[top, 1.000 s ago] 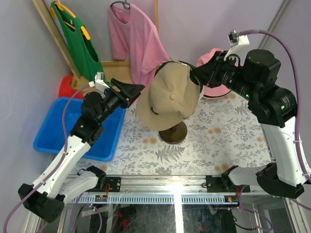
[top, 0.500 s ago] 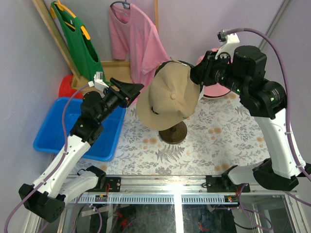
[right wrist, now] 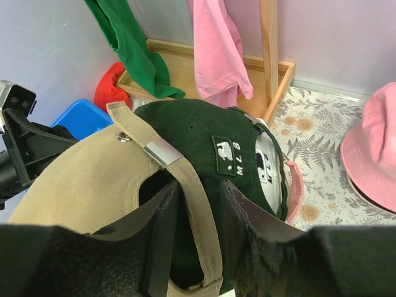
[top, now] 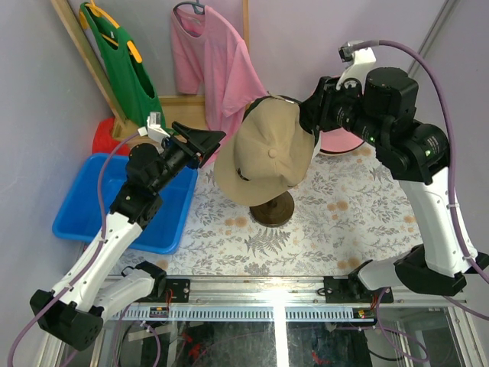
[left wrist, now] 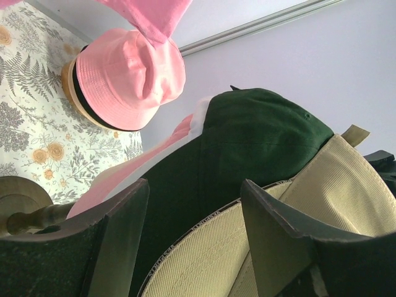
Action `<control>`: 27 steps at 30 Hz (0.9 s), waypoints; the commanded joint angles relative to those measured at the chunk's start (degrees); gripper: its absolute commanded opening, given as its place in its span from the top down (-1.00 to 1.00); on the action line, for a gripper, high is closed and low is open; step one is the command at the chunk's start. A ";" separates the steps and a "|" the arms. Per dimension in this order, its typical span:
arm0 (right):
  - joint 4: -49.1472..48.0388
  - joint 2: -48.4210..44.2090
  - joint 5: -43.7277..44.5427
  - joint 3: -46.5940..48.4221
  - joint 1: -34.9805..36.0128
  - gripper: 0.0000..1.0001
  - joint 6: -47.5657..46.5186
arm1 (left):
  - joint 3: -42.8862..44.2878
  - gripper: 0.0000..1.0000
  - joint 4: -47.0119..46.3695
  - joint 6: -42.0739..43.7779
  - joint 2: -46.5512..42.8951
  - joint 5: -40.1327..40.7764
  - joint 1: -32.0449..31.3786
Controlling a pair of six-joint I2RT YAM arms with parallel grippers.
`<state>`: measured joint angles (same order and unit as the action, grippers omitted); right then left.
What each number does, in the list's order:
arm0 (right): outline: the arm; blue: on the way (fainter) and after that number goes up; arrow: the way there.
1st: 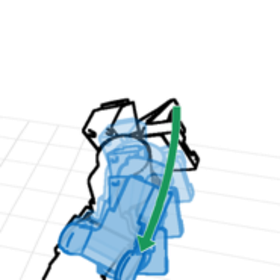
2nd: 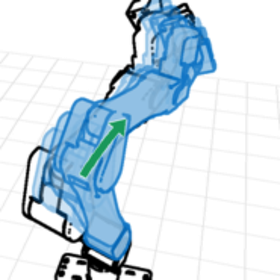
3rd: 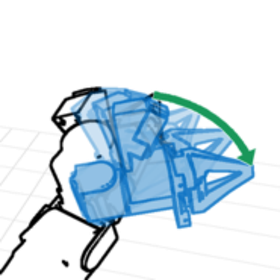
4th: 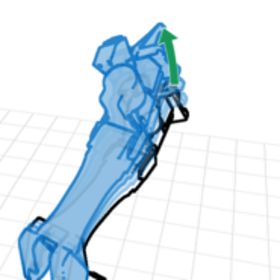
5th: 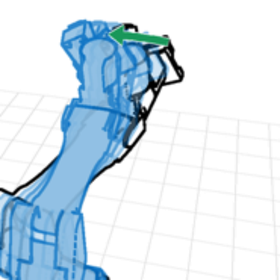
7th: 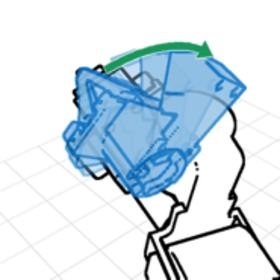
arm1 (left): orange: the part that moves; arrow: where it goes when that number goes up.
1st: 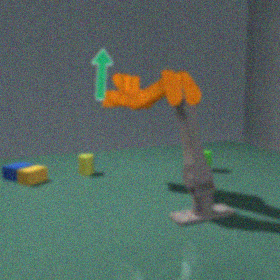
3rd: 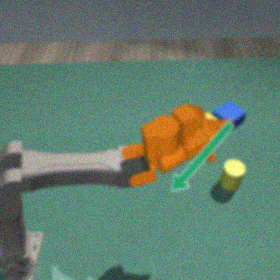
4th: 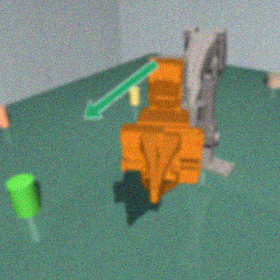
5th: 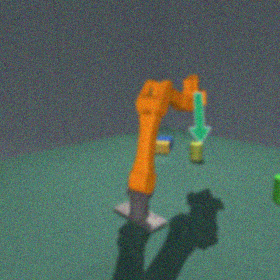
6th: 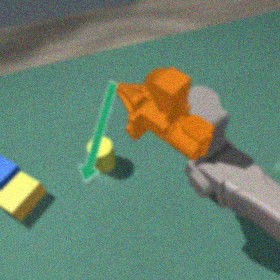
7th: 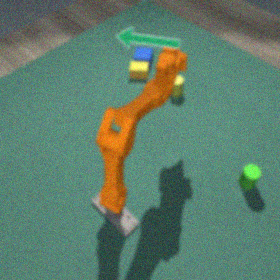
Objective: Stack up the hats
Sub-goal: Stack the hat on the hat.
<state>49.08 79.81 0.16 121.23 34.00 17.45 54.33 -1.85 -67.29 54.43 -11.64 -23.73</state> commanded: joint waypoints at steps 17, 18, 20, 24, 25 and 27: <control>1.28 5.49 6.56 10.96 2.31 0.84 -4.29 | 1.17 -0.19 -3.91 0.20 0.74 -2.35 1.33; 1.55 6.02 6.76 12.13 2.49 0.88 -4.22 | 1.30 -0.19 -3.75 0.30 0.60 -2.20 1.44; 2.72 7.60 7.35 15.23 2.63 0.96 -4.33 | 1.46 -0.20 -3.54 0.39 0.33 -1.94 1.66; 5.03 11.30 8.01 21.07 2.67 1.00 -4.21 | 1.47 -0.20 -3.12 0.31 -0.27 -1.51 1.74; 4.95 11.86 8.34 21.51 2.73 1.00 -4.10 | 1.53 -0.20 -3.09 0.38 -0.55 -1.41 1.75; 4.89 12.74 8.83 22.22 2.73 1.00 -4.03 | 1.47 -0.20 -2.90 0.36 -0.87 -1.32 1.84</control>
<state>53.95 90.83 6.20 140.27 36.34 14.52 54.33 -2.98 -67.31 54.98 -12.60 -22.39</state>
